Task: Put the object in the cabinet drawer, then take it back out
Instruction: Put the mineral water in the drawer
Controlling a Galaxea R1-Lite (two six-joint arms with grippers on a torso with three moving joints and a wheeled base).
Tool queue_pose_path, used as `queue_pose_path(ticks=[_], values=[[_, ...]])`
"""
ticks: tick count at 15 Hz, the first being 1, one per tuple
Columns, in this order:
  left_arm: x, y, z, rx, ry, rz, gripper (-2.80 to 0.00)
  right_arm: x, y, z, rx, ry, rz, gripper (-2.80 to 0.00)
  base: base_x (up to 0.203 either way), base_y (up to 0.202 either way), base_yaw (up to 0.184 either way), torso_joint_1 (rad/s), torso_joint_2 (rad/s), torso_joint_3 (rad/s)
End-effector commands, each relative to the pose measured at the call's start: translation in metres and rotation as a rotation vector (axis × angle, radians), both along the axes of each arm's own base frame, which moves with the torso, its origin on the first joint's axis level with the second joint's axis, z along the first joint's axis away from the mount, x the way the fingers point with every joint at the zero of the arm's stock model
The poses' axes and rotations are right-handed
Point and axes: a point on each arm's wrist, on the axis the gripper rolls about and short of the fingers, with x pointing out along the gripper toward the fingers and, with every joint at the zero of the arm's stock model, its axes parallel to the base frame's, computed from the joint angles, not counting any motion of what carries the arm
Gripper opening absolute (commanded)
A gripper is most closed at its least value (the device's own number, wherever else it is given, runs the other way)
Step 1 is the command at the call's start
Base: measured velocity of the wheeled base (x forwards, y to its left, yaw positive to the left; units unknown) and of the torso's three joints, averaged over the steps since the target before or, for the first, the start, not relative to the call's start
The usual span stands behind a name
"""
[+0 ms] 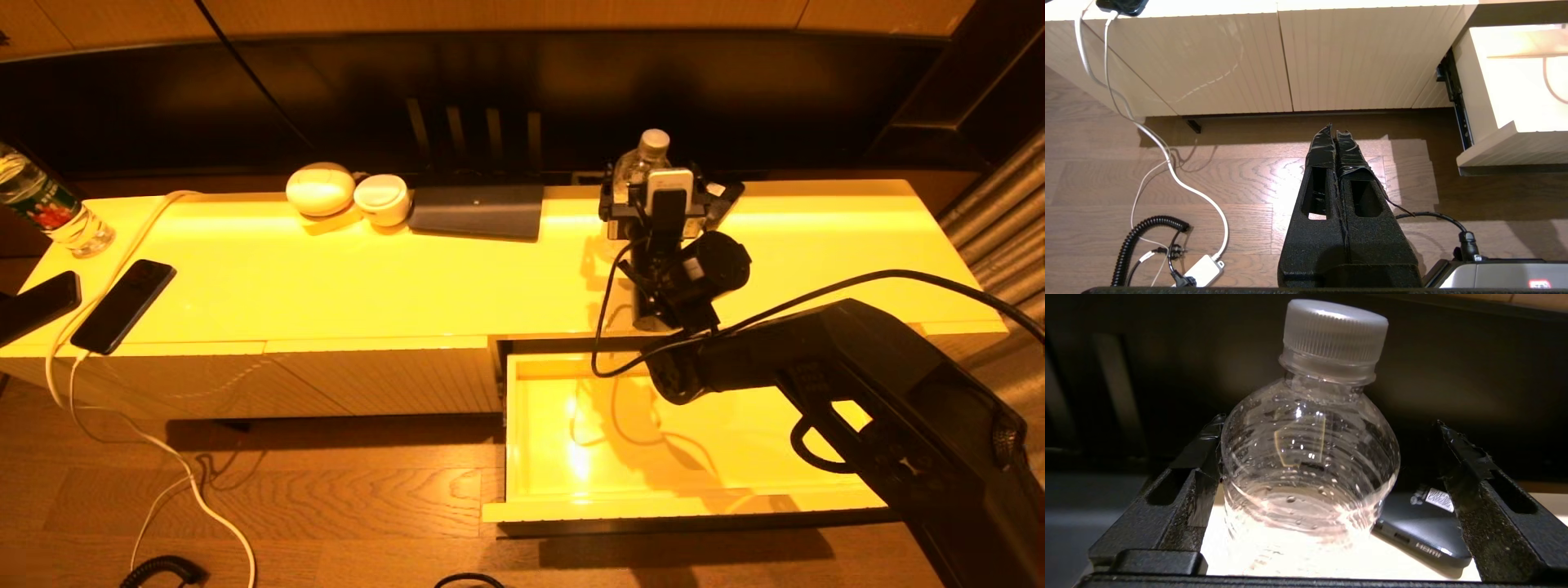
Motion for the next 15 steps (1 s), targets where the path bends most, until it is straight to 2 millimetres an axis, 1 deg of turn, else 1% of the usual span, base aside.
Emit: queue_pose_path(ticks=[1, 3, 4, 12, 13, 15], values=[[0.0, 0.0, -0.001, 0.0, 0.003, 0.001, -2.8, 0.01, -0.003, -0.004, 0.006, -0.015, -0.019, 0.0, 0.0, 0.0, 0.0, 0.0, 0.0, 0.0], [0.0, 0.0, 0.0, 0.0, 0.001, 0.001, -2.8, 0.016, -0.005, -0.001, 0.004, -0.012, -0.029, 0.0, 0.0, 0.0, 0.0, 0.0, 0.0, 0.0], [0.0, 0.0, -0.001, 0.0, 0.002, 0.001, -2.8, 0.018, -0.006, -0.003, -0.005, 0.002, -0.033, 0.0, 0.0, 0.0, 0.0, 0.0, 0.0, 0.0], [0.0, 0.0, -0.001, 0.0, 0.003, 0.0, -2.8, 0.02, -0.006, -0.003, -0.023, 0.005, -0.026, 0.0, 0.0, 0.0, 0.0, 0.0, 0.0, 0.0], [0.0, 0.0, 0.0, 0.0, 0.001, 0.001, -2.8, 0.02, -0.006, -0.003, -0.023, 0.005, -0.025, -2.8, 0.0, 0.0, 0.0, 0.0, 0.0, 0.0], [0.0, 0.0, 0.0, 0.0, 0.001, 0.001, -2.8, 0.02, -0.006, -0.004, -0.025, 0.008, -0.025, -2.8, 0.0, 0.0, 0.0, 0.0, 0.0, 0.0]])
